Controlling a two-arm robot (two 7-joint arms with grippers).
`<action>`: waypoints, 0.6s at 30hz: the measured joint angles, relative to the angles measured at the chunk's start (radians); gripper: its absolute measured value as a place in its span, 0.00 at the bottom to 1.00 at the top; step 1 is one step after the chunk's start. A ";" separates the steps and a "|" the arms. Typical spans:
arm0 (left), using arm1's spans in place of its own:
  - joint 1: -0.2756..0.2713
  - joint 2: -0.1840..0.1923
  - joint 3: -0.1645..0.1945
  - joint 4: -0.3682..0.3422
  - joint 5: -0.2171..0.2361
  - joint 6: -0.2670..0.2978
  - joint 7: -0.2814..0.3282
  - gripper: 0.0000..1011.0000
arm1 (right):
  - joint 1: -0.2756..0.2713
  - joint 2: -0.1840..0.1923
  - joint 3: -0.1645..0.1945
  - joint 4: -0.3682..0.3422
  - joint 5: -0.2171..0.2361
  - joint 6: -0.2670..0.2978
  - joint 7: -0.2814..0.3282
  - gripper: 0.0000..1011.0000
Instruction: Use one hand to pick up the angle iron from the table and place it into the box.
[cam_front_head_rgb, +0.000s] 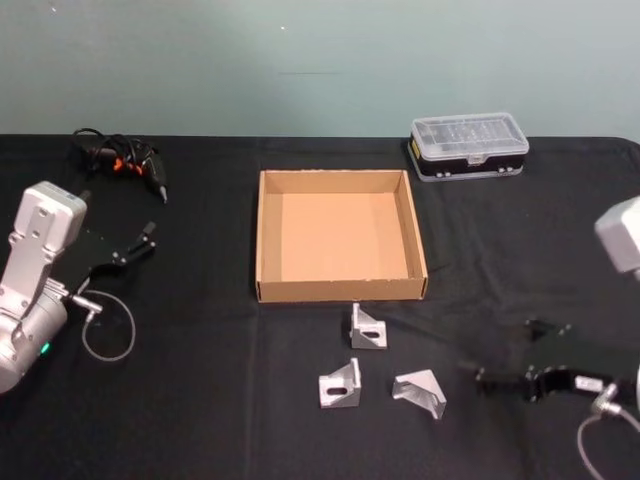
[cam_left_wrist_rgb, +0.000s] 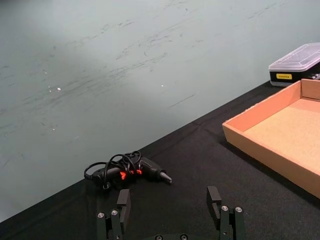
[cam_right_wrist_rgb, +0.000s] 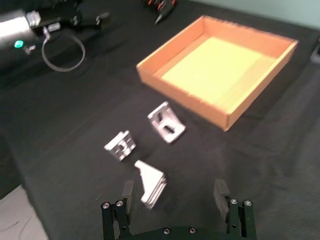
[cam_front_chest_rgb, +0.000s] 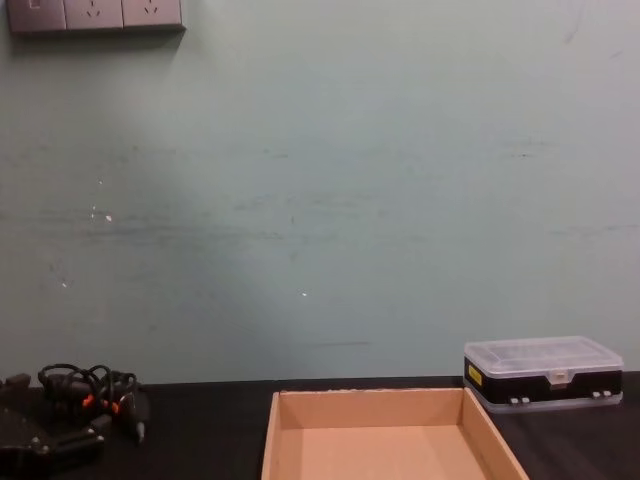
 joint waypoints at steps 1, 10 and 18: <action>0.000 0.000 0.000 0.000 0.000 0.000 0.000 0.99 | 0.000 0.000 0.000 0.000 0.000 0.000 0.000 0.99; 0.000 0.000 0.000 0.000 0.000 0.000 0.000 0.99 | 0.034 -0.012 -0.088 0.012 -0.019 0.022 -0.012 0.99; 0.000 0.000 0.000 0.000 0.000 0.000 0.000 0.99 | 0.051 -0.020 -0.128 0.021 -0.032 0.022 -0.028 0.99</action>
